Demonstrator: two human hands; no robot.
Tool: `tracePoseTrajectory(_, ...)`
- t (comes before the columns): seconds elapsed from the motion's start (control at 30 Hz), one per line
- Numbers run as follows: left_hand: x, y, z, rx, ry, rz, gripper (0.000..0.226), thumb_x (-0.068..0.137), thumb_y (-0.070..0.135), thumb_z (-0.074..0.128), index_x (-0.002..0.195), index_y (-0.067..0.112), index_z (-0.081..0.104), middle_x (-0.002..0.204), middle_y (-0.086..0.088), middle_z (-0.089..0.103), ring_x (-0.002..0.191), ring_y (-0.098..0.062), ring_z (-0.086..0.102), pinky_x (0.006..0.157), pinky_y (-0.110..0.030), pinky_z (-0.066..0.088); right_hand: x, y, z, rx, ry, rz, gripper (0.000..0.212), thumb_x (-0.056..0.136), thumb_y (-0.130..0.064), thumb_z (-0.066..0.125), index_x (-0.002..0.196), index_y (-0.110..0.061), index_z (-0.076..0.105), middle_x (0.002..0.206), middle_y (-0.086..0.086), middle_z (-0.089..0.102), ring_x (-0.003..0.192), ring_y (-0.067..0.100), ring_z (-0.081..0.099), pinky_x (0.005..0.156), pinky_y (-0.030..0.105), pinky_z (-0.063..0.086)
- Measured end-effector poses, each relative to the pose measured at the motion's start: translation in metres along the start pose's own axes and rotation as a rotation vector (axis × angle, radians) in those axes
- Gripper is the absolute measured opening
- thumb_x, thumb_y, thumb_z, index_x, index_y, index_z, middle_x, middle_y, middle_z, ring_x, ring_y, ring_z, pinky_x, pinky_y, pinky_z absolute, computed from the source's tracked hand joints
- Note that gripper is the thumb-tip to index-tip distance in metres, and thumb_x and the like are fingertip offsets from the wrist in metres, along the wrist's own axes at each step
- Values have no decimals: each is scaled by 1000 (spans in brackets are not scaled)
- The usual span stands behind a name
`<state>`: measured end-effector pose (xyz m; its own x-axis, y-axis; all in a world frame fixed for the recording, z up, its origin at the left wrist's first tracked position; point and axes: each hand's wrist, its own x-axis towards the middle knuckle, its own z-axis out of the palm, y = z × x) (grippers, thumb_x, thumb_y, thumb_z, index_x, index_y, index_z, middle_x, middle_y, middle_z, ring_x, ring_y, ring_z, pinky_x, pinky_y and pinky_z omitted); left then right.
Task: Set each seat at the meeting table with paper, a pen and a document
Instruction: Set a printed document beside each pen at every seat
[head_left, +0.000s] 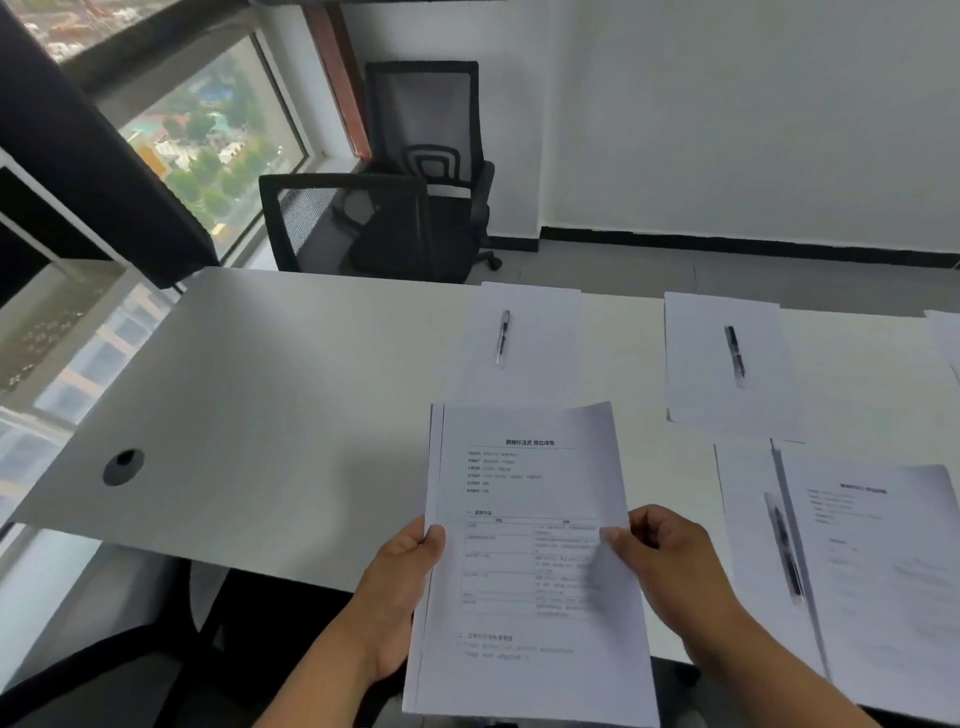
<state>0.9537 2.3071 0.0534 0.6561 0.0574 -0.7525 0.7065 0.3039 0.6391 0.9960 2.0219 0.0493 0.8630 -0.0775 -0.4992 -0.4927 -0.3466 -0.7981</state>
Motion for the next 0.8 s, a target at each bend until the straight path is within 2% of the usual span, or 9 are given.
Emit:
tracePoseTrajectory(0.1, 9, 4, -25, -2, -6, -27, 34, 119, 23, 44, 140, 20, 70, 135, -10, 77, 124, -34, 74, 113, -61, 53, 2, -2, 28, -10, 8, 12, 17, 98, -23, 76, 85, -11, 74, 81, 2, 77, 82, 31, 74, 70, 36, 56)
tracePoseTrajectory(0.2, 15, 6, -45, -16, -6, -56, 34, 118, 24, 45, 140, 19, 71, 136, -11, 76, 125, -36, 74, 114, -62, 52, 3, -4, 47, -23, 3, 19, 17, 98, -24, 76, 85, -13, 74, 78, -2, 76, 71, 17, 69, 66, 31, 54)
tracePoseTrajectory(0.27, 18, 5, -56, -36, -5, -77, 35, 118, 23, 44, 140, 19, 71, 136, -12, 76, 125, -37, 74, 114, -62, 52, 6, 0, 57, -37, -11, 25, 18, 98, -25, 76, 85, -13, 73, 77, -1, 75, 68, 13, 66, 65, 30, 52)
tracePoseTrajectory(0.4, 21, 1, -72, -67, 37, -94, 34, 117, 22, 45, 137, 17, 72, 134, -15, 77, 121, -38, 75, 108, -58, 56, 16, 8, 74, -44, -45, 33, 21, 98, -25, 75, 84, -10, 72, 83, 11, 73, 65, 14, 58, 64, 33, 48)
tracePoseTrajectory(0.5, 22, -3, -80, -58, 75, -118, 33, 117, 22, 47, 136, 14, 72, 132, -16, 77, 119, -39, 76, 102, -55, 59, 25, 17, 80, -73, -54, 45, 21, 98, -26, 75, 85, -11, 72, 85, 12, 73, 65, 14, 56, 63, 31, 48)
tracePoseTrajectory(0.67, 29, -2, -93, -53, 119, -130, 34, 117, 21, 46, 139, 17, 71, 133, -14, 78, 122, -40, 75, 111, -61, 54, 37, 28, 83, -57, -39, 79, 19, 99, -25, 74, 86, -12, 73, 85, 11, 74, 68, 17, 59, 65, 34, 49)
tracePoseTrajectory(0.8, 33, 1, -102, -53, 161, -131, 33, 116, 22, 48, 138, 19, 73, 132, -13, 78, 120, -40, 75, 107, -61, 56, 50, 39, 74, -70, 36, 99, 19, 101, -26, 71, 89, -13, 71, 86, 12, 74, 68, 19, 58, 63, 36, 49)
